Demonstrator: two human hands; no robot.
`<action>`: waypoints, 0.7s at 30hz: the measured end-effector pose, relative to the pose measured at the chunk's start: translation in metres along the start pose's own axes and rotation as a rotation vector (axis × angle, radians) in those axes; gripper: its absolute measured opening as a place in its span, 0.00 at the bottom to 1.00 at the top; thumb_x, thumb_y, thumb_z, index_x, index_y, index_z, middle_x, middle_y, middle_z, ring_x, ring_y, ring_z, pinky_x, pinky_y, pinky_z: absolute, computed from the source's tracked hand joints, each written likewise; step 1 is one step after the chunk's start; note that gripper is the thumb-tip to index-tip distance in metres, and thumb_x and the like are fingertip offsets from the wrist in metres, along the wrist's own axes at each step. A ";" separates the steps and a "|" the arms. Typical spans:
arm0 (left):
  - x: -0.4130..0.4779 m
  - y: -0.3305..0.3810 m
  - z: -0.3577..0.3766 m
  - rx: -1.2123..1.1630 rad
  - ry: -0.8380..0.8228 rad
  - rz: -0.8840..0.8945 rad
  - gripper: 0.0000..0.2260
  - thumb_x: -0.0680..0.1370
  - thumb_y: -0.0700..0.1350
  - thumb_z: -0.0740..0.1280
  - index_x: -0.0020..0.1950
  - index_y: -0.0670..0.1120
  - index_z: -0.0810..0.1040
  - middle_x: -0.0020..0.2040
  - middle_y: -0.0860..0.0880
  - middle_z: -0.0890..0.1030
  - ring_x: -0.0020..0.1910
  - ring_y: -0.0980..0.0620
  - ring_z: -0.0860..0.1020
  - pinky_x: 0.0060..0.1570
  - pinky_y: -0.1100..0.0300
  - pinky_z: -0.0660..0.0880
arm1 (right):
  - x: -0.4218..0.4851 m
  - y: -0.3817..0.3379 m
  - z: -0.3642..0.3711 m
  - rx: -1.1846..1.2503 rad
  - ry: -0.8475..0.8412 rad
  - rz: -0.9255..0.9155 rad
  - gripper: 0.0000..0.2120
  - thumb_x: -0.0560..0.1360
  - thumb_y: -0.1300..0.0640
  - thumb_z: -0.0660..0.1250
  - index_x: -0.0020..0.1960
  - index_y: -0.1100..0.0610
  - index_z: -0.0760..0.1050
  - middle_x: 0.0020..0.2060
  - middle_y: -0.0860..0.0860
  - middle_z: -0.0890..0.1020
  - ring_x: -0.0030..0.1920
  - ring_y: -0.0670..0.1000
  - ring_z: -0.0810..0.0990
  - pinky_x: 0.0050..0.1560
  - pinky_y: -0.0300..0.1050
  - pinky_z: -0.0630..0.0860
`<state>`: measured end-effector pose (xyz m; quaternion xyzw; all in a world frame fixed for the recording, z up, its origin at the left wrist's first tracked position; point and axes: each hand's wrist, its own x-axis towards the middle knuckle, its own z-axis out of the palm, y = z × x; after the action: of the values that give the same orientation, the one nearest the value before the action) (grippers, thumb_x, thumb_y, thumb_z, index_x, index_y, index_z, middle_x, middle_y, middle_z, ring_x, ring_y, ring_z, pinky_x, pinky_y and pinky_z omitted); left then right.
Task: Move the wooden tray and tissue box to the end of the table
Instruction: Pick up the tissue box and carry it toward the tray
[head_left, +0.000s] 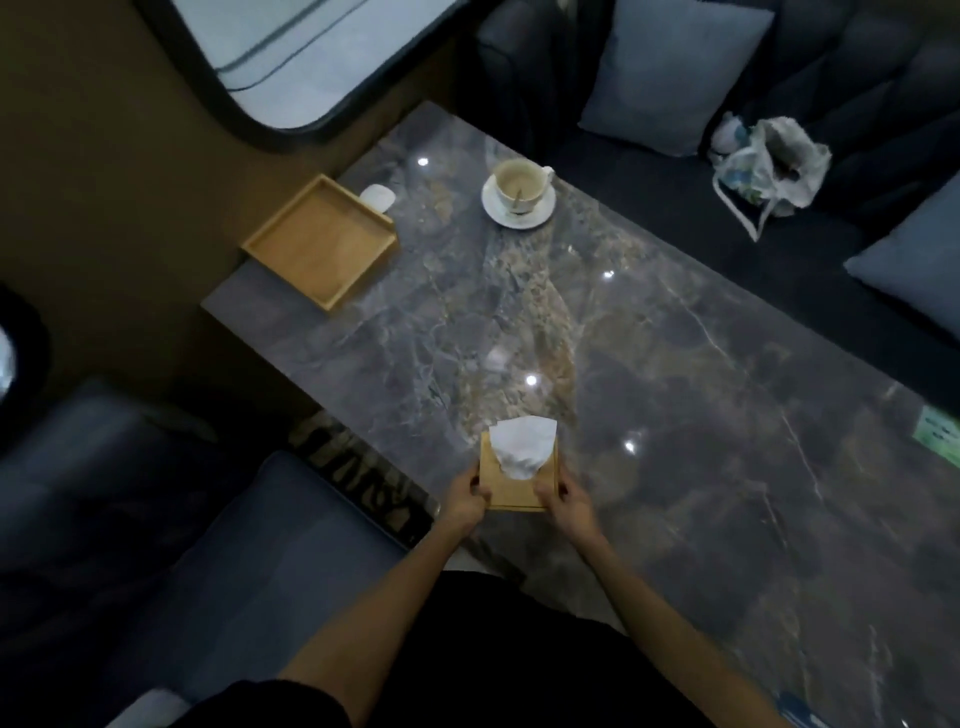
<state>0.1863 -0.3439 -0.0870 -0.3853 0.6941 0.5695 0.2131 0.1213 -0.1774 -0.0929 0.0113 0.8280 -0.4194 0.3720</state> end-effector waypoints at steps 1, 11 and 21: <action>0.005 -0.001 -0.016 -0.018 0.006 0.001 0.22 0.78 0.31 0.59 0.73 0.39 0.68 0.67 0.42 0.76 0.65 0.44 0.75 0.54 0.66 0.68 | 0.006 -0.017 0.010 -0.043 -0.014 -0.034 0.32 0.74 0.45 0.64 0.75 0.52 0.63 0.69 0.53 0.73 0.69 0.55 0.71 0.66 0.45 0.66; 0.049 -0.020 -0.144 -0.249 0.168 -0.110 0.24 0.78 0.37 0.63 0.74 0.43 0.66 0.69 0.43 0.74 0.68 0.43 0.72 0.70 0.56 0.66 | 0.079 -0.137 0.105 -0.194 -0.143 -0.150 0.24 0.78 0.57 0.63 0.73 0.52 0.65 0.64 0.50 0.76 0.64 0.52 0.75 0.66 0.51 0.70; 0.089 -0.049 -0.238 -0.630 0.299 -0.231 0.25 0.77 0.34 0.63 0.74 0.47 0.68 0.65 0.43 0.77 0.63 0.42 0.77 0.64 0.42 0.75 | 0.144 -0.228 0.191 -0.495 -0.291 -0.178 0.26 0.77 0.54 0.65 0.74 0.53 0.64 0.65 0.53 0.77 0.65 0.55 0.75 0.66 0.53 0.71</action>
<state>0.2043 -0.6002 -0.1211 -0.5869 0.4598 0.6650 0.0432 0.0576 -0.5016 -0.0979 -0.2124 0.8409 -0.2331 0.4399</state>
